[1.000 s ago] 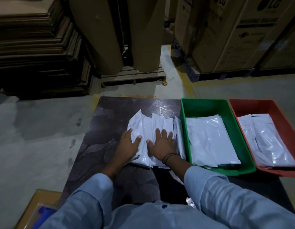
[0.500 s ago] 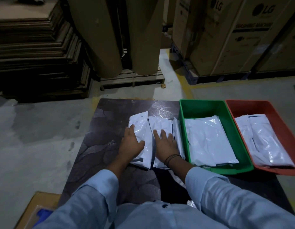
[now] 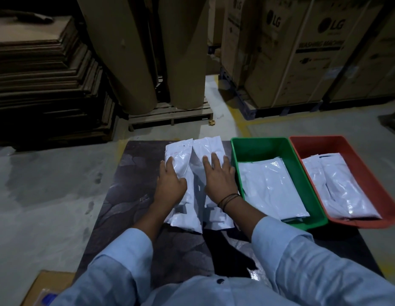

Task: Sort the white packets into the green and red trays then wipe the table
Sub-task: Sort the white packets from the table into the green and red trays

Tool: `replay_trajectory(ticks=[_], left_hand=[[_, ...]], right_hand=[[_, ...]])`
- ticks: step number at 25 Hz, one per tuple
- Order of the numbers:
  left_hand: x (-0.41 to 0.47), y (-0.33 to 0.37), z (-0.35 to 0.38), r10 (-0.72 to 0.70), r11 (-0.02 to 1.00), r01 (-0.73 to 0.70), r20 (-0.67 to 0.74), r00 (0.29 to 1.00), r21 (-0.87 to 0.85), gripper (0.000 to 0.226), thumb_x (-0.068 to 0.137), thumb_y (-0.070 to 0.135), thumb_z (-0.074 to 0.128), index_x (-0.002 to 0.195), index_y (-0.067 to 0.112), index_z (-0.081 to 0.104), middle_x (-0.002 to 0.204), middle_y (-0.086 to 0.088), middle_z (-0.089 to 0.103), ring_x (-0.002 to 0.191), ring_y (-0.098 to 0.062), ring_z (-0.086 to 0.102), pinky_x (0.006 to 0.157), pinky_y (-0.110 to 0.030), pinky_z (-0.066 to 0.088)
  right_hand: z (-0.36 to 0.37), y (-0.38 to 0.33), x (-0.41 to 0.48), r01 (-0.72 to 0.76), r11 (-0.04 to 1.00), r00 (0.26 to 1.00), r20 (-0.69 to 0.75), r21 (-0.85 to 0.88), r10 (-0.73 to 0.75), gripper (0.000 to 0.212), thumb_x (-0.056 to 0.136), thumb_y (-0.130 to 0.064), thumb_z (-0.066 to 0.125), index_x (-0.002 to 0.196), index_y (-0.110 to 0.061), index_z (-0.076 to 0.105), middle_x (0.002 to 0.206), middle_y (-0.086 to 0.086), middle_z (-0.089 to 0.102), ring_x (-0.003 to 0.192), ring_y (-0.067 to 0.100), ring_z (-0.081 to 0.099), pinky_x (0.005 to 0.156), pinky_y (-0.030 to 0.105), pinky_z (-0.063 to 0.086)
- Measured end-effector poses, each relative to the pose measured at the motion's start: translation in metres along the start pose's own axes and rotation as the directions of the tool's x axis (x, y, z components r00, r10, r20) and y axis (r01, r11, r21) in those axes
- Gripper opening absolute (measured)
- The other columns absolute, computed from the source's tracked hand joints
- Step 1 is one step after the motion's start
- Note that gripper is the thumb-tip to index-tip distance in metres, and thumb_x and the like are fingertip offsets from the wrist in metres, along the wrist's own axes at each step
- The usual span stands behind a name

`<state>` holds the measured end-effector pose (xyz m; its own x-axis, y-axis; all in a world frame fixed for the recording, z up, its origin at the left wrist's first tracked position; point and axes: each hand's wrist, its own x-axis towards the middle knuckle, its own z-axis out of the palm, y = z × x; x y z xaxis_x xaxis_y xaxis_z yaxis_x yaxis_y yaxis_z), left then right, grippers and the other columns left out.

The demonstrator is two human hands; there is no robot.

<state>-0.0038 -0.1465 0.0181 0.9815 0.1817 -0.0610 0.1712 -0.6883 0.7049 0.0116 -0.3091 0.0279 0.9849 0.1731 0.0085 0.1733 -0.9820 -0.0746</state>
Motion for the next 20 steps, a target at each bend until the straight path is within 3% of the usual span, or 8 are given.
replay_trajectory(ticks=[6,15,20], left_hand=[[-0.002,0.048,0.022,0.078,0.997,-0.078,0.035,0.996,-0.028,0.078,0.092,0.013,0.056,0.159,0.017,0.017,0.167,-0.014,0.012,0.152,-0.036,0.020,0.120,-0.045,0.026],[-0.028,0.138,0.089,0.161,0.987,-0.158,0.114,0.980,-0.039,0.076,0.093,0.014,0.054,0.159,0.017,0.017,0.167,-0.012,0.013,0.147,-0.034,0.030,0.111,-0.041,0.037],[-0.041,0.159,0.120,0.124,0.992,-0.125,0.148,0.981,-0.001,0.078,0.092,0.017,0.055,0.160,0.019,0.016,0.168,-0.011,0.012,0.147,-0.038,0.029,0.114,-0.046,0.037]], right_hand=[[-0.017,0.046,-0.015,-0.093,0.995,0.994,-0.061,0.030,0.094,0.079,0.087,-0.017,0.055,0.156,-0.021,0.017,0.163,0.010,0.015,0.146,0.046,0.012,0.107,0.054,0.028],[-0.018,0.177,-0.053,-0.278,0.961,0.961,-0.002,-0.003,0.278,0.075,0.088,-0.028,0.054,0.155,-0.023,0.021,0.162,0.011,0.020,0.147,0.044,0.013,0.111,0.057,0.024],[0.003,0.210,-0.054,-0.179,0.984,0.980,0.086,0.007,0.177,0.063,0.095,-0.040,0.036,0.153,-0.016,0.028,0.159,0.017,0.026,0.148,0.043,0.011,0.121,0.055,0.011]])
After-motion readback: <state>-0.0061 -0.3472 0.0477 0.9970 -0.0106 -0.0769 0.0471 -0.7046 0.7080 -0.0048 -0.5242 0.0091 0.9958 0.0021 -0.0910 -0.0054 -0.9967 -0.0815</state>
